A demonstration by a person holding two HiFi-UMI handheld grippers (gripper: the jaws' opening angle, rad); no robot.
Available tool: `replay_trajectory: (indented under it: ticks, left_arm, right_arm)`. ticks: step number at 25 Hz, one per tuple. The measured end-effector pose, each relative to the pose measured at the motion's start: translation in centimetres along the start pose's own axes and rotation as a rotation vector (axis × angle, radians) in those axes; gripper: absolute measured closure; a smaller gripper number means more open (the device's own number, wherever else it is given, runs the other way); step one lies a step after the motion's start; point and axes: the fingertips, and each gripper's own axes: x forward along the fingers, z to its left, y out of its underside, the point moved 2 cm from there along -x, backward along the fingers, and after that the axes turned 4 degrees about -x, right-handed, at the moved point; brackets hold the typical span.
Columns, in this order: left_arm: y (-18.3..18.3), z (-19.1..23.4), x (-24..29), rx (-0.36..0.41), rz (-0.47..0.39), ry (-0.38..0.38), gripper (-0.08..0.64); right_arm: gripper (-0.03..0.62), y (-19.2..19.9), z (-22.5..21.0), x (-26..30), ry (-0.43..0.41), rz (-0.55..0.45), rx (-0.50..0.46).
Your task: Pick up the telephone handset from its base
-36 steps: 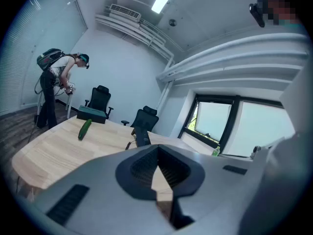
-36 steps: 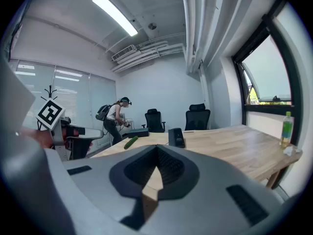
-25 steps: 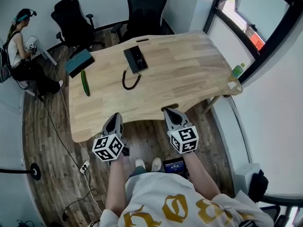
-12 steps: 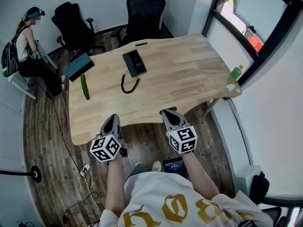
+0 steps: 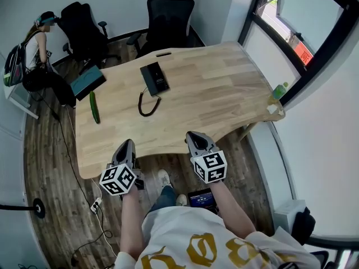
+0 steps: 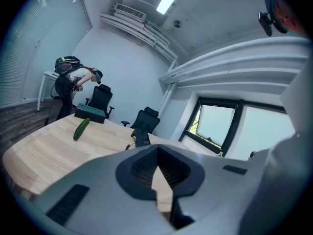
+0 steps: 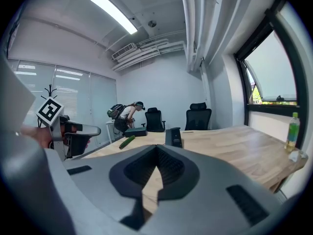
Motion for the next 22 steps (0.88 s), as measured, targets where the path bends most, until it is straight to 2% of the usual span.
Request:
replay_trajectory:
  ticks: [7, 14, 19, 22]
  left_arm:
    - [-0.4, 1.6, 5.3, -0.02, 0.022, 0.012, 0.554]
    - [-2.3, 3.8, 12.7, 0.047, 0.078, 0.025, 0.554]
    - [-4.4, 5.7, 17.3, 0.041, 0.09, 0.037, 0.554]
    - [-5.1, 6.2, 19.6, 0.033, 0.11, 0.071, 0.554]
  right_arm:
    - [0.587, 0.2, -2.7, 4.1, 0.024, 0.041, -0.012]
    - [0.586, -1.0, -7.0, 10.2, 0.098, 0.074, 0.021]
    - [0.586, -2.0, -8.2, 14.5, 0.11, 0.088, 0.03]
    - [0.586, -2.3, -8.9, 16.5, 0.128, 0.098, 0.035]
